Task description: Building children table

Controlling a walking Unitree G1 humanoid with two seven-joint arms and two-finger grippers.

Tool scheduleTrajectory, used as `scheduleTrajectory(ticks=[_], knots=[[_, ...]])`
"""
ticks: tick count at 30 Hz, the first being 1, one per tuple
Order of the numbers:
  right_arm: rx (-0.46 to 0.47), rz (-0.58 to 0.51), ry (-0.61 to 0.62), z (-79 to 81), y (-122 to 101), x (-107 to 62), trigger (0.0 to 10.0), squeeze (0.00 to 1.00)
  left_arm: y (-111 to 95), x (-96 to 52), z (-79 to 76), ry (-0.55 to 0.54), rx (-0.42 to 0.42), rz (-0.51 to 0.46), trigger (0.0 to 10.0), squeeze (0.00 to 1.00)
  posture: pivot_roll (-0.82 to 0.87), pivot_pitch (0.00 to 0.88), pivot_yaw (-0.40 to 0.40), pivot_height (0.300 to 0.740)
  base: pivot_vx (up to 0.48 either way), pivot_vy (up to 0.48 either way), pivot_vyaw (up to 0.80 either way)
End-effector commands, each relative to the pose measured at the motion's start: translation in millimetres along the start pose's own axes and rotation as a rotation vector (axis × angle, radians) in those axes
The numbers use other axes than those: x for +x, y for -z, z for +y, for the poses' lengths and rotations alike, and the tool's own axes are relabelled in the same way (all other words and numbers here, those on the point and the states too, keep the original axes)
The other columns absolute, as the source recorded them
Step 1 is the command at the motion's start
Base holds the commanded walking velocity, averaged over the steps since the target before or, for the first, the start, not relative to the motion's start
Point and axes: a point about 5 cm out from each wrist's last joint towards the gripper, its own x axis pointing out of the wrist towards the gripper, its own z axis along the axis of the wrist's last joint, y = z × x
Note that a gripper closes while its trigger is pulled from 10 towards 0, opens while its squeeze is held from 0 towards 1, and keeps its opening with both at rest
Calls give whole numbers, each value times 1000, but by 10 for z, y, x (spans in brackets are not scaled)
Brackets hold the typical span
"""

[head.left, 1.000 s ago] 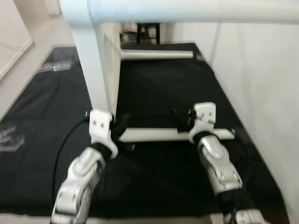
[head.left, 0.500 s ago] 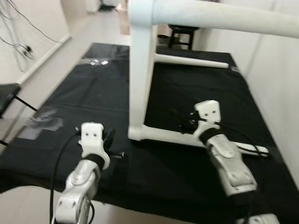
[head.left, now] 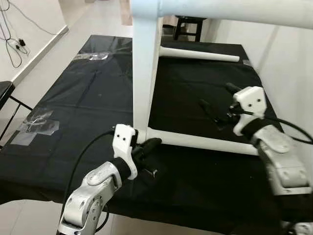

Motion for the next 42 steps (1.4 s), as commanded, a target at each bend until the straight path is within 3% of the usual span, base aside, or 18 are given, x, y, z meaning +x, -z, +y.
scheduleTrajectory(ticks=[1,4,7,11,13,15,17,19,20,23,24,27,29,31,34,37,42], knots=[[7,-10,-86,56,-78,-42,10000,0,-21,11,129,-51,35,3,10000,0,24,165,-51,740,0,0,0],[15,-4,-205,123,-171,-94,10000,0,-86,47,350,-167,51,-25,10000,0,22,166,-50,740,0,0,0],[-7,3,-278,142,-219,-153,10000,0,-118,89,407,-192,60,-45,10000,0,23,170,-48,740,0,0,0],[-123,32,-346,-20,-391,-336,10000,0,-213,250,461,-187,71,-82,10000,0,-5,170,-39,740,0,0,0],[-150,55,-342,-112,-424,-434,10000,0,-232,293,464,-177,72,-85,10000,0,-21,171,-29,740,0,0,0],[-195,85,-321,-266,-509,-633,10000,0,-263,362,451,-153,69,-94,10000,0,-35,172,-18,740,0,0,0],[-205,91,-310,-307,-546,-691,10000,0,-271,382,448,-147,68,-96,10000,0,-39,172,-14,740,0,0,0],[-220,9,-220,-451,-842,-906,10000,0,-273,428,424,-122,61,-97,10000,0,-67,172,17,740,0,0,0],[-220,9,-220,-451,-842,-906,10000,0,-273,428,424,-122,61,-97,10000,0,-67,172,17,740,0,0,0],[-306,-135,-120,-527,-1274,-1138,10000,0,-230,454,429,-102,49,-87,10000,0,-91,163,49,740,0,0,0],[-306,-135,-120,-527,-1274,-1138,10000,0,-230,454,429,-102,49,-87,10000,0,-91,163,49,740,0,0,0],[-456,-193,24,-682,-1577,-1188,10000,0,-190,490,415,-83,44,-79,10000,0,-94,155,56,740,0,0,0],[-456,-193,24,-682,-1577,-1188,10000,0,-190,490,415,-83,44,-79,10000,0,-94,155,56,740,0,0,0],[-582,-215,103,-759,-1744,-1162,10000,0,-178,506,410,-80,36,-80,10000,0,-85,146,53,740,0,0,0],[-623,-236,120,-768,-1812,-1129,10000,0,-178,506,407,-81,29,-84,10000,0,-84,144,50,740,0,0,0],[-720,-260,104,-699,-1892,-974,10000,0,-175,502,398,-85,16,-94,10000,0,-78,138,45,740,0,0,0],[-769,-243,64,-627,-1873,-844,10000,0,-152,498,384,-85,12,-95,10000,0,-76,139,41,740,0,0,0]])
